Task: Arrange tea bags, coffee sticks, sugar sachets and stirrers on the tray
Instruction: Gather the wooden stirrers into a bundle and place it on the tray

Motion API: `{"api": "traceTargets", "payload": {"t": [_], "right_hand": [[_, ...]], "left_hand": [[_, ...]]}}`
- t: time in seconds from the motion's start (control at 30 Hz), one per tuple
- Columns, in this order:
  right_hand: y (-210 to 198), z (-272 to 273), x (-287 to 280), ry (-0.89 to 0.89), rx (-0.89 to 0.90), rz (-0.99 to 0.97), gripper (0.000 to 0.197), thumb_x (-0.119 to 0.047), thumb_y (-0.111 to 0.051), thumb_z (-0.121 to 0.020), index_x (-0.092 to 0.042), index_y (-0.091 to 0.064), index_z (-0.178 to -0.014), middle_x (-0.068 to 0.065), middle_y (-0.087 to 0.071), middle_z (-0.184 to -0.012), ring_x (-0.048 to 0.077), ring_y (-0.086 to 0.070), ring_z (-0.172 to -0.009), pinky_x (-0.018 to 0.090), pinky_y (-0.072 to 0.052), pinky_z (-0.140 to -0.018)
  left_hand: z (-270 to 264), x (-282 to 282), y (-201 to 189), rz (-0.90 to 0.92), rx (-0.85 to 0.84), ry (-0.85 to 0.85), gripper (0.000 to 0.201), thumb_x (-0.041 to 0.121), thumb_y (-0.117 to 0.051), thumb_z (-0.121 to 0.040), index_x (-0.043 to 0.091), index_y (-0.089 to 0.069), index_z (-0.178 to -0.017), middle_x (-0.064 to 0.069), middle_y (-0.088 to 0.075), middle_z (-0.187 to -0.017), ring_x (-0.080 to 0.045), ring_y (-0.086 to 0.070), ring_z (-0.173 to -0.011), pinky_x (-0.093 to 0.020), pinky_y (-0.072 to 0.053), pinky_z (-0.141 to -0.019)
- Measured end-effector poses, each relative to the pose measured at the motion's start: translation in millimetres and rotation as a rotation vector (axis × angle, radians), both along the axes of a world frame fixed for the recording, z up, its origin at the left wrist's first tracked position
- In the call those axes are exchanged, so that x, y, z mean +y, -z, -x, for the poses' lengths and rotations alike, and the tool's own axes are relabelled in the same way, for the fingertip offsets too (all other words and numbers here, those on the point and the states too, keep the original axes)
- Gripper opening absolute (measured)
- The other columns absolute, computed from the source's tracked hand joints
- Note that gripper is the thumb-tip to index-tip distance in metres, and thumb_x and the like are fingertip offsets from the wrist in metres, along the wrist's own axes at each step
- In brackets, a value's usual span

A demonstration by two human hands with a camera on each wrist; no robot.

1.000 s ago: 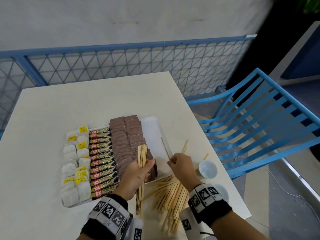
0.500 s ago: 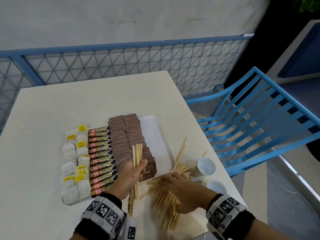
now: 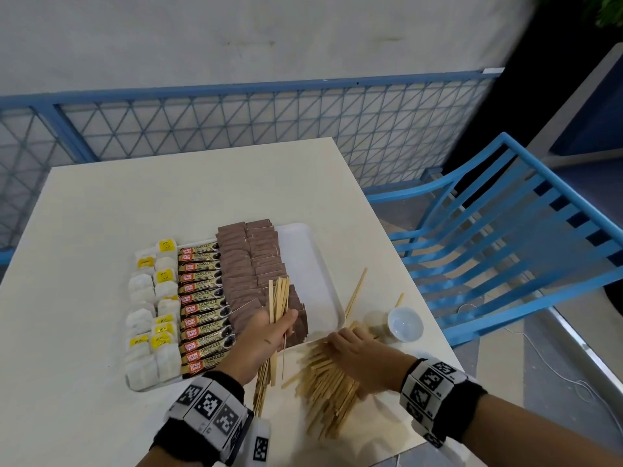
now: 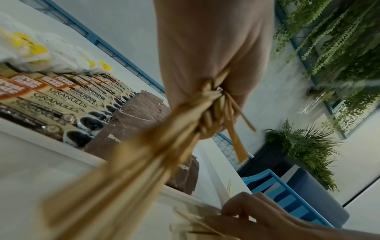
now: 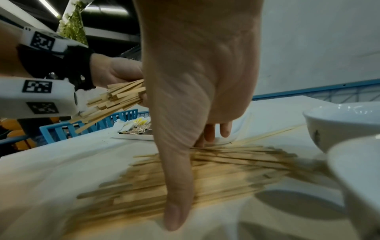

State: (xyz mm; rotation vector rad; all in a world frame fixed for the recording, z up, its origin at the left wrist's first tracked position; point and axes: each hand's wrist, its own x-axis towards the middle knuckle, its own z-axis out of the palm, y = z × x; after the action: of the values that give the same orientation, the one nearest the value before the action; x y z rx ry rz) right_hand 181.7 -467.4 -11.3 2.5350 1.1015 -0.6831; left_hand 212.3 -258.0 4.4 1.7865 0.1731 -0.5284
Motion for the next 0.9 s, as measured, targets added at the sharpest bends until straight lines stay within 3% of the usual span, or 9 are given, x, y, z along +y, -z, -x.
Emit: {"api": "traceTargets", "payload": {"t": [0.1, 0.27, 0.37, 0.5, 0.57, 0.67, 0.77, 0.9], "right_hand": [[2, 1, 0, -0.013, -0.032, -0.031, 0.087, -0.068, -0.079, -0.026, -0.019, -0.067, -0.097, -0.003, -0.062, -0.091, 0.012, -0.059, -0.078, 0.023, -0.050, -0.066], [1, 1, 1, -0.030, -0.006, -0.098, 0.063, -0.060, -0.082, -0.042, -0.023, -0.067, -0.090, -0.006, -0.062, -0.085, 0.010, -0.060, -0.076, 0.021, -0.051, -0.064], [3, 1, 0, -0.055, 0.005, -0.119, 0.049, -0.043, -0.079, -0.063, -0.013, -0.064, -0.098, 0.004, -0.062, -0.095, 0.019, -0.061, -0.084, 0.028, -0.052, -0.070], [3, 1, -1, -0.046, -0.013, -0.140, 0.039, -0.039, -0.084, -0.057, -0.018, -0.065, -0.083, -0.001, -0.062, -0.081, 0.013, -0.060, -0.069, 0.021, -0.049, -0.055], [0, 0, 3, -0.010, 0.016, -0.160, 0.030, -0.028, -0.076, -0.073, -0.011, -0.063, -0.095, 0.006, -0.062, -0.091, 0.020, -0.061, -0.078, 0.028, -0.051, -0.064], [-4, 1, 6, 0.027, 0.074, -0.155, 0.030, -0.011, -0.044, -0.095, 0.000, -0.048, -0.123, 0.020, -0.051, -0.118, 0.034, -0.053, -0.100, 0.043, -0.046, -0.083], [-7, 1, 7, 0.093, 0.100, -0.178, 0.032, -0.003, -0.038, -0.095, 0.001, -0.044, -0.126, 0.022, -0.047, -0.121, 0.036, -0.053, -0.100, 0.044, -0.044, -0.084], [-10, 1, 7, 0.168, 0.119, -0.239, 0.035, 0.004, -0.036, -0.092, -0.002, -0.041, -0.126, 0.018, -0.045, -0.123, 0.033, -0.052, -0.100, 0.038, -0.040, -0.086]], "left_hand": [[1, -1, -1, 0.013, -0.012, 0.004, 0.031, 0.029, -0.053, -0.094, 0.013, -0.052, -0.068, 0.009, -0.048, -0.049, -0.001, -0.042, -0.039, -0.013, -0.036, -0.045], [1, -2, -2, 0.034, 0.005, 0.004, 0.030, 0.031, -0.053, -0.094, 0.013, -0.053, -0.069, 0.002, -0.050, -0.059, -0.007, -0.044, -0.047, -0.021, -0.038, -0.054], [0, -1, -1, 0.026, 0.032, -0.020, 0.035, 0.032, -0.052, -0.094, 0.012, -0.052, -0.065, 0.000, -0.047, -0.057, -0.012, -0.043, -0.051, -0.026, -0.038, -0.060], [-1, 5, 1, 0.055, 0.058, -0.053, 0.032, 0.035, -0.053, -0.093, 0.013, -0.053, -0.069, -0.008, -0.047, -0.066, -0.014, -0.042, -0.054, -0.033, -0.036, -0.066], [-1, 9, 1, 0.054, 0.062, -0.065, 0.032, 0.036, -0.053, -0.093, 0.014, -0.053, -0.070, -0.009, -0.048, -0.068, -0.015, -0.042, -0.057, -0.034, -0.036, -0.067], [-2, 13, -1, 0.028, 0.030, -0.034, 0.036, 0.039, -0.051, -0.093, 0.014, -0.052, -0.068, -0.010, -0.047, -0.069, -0.018, -0.043, -0.062, -0.032, -0.035, -0.069], [-3, 15, -2, 0.011, 0.012, -0.031, 0.040, 0.040, -0.048, -0.094, 0.013, -0.049, -0.065, -0.008, -0.044, -0.067, -0.016, -0.041, -0.060, -0.030, -0.032, -0.066], [-3, 14, -3, 0.062, 0.049, -0.093, 0.039, 0.040, -0.050, -0.093, 0.011, -0.047, -0.067, -0.005, -0.048, -0.061, -0.017, -0.046, -0.061, -0.030, -0.038, -0.067]]}}
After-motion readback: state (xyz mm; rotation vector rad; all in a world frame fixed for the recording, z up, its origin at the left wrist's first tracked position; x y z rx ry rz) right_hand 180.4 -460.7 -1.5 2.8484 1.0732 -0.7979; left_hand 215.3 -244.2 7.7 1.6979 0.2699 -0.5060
